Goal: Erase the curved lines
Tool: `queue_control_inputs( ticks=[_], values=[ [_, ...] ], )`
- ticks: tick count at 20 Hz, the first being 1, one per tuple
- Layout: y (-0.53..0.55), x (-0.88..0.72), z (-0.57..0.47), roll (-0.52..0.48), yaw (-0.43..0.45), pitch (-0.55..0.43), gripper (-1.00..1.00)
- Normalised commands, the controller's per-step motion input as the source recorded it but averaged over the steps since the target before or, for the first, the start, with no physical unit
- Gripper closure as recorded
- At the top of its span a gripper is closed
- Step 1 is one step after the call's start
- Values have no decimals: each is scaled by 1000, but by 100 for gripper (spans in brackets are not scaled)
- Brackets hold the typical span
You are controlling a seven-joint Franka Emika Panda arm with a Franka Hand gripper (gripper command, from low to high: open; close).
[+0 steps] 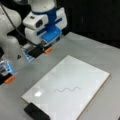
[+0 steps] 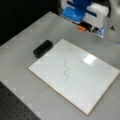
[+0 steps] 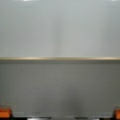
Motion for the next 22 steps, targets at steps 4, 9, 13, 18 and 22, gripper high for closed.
queue_control_inputs(
  ticks=[4,9,13,18,22],
  values=[
    [-4,-14,0,-33,102,57,-100],
    [-49,-23,33,-27,88,75,-100],
    [-138,-30,65,-24,95,91,-100],
    [-284,-8,94,-39,132,102,-100],
    [-336,16,109,-66,142,119,-100]
  ],
)
